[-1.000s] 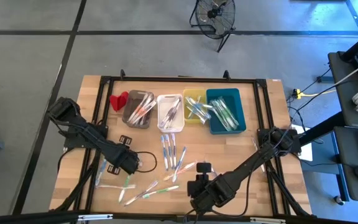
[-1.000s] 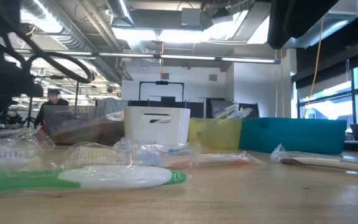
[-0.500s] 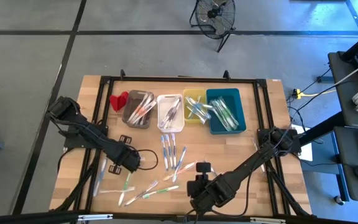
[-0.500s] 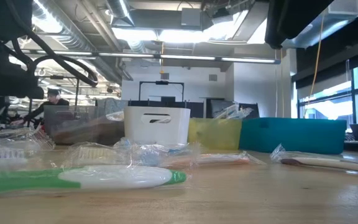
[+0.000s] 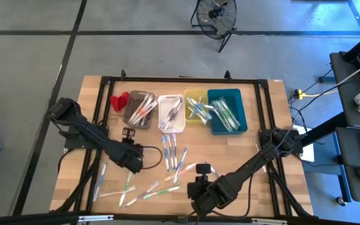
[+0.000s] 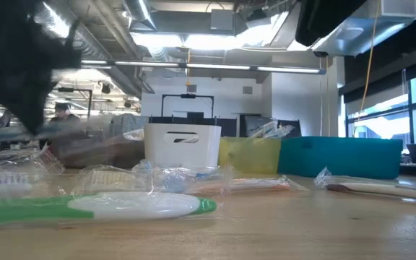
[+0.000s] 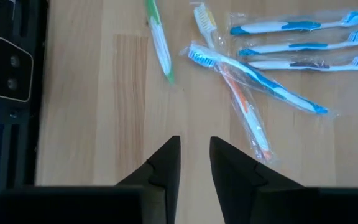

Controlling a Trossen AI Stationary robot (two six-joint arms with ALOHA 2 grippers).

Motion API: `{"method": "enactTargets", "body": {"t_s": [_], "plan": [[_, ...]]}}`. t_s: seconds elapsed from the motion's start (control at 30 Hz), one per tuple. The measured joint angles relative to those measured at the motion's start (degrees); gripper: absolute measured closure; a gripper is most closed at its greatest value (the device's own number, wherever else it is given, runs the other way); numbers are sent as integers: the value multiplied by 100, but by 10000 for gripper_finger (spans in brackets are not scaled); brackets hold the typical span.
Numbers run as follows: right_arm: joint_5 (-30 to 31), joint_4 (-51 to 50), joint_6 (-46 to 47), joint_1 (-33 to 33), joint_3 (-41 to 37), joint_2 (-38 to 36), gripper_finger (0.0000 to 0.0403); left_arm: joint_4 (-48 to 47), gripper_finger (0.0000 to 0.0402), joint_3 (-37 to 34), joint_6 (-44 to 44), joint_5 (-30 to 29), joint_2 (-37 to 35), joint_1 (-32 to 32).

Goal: Pick & Place Toothbrushes
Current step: Put the blue toothbrush into the yellow bin

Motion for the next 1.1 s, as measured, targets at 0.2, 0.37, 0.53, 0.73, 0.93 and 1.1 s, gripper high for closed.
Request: {"method": "enactTargets", "body": {"t_s": [0.2, 0.37, 0.53, 0.73, 0.93, 1.1], "plan": [[223, 297, -102, -8, 0, 0, 307, 1520, 383, 427, 8, -1029, -728, -362], [233, 961, -577, 44, -59, 126, 296, 4020, 383, 54, 762, -1501, -1112, -994], [231, 1106, -795, 46, -65, 205, 264, 6395, 383, -414, 1342, -1644, -838, -1463], [431, 1246, -961, 34, -63, 203, 237, 9250, 383, -692, 2444, -1448, 251, -1671], [431, 1279, -1165, -21, -63, 201, 247, 10111, 382, -699, 3001, -1238, 1223, -1525], [415, 1232, -1333, -71, -63, 140, 273, 10688, 382, -698, 3078, -344, 1539, -1083]]}}
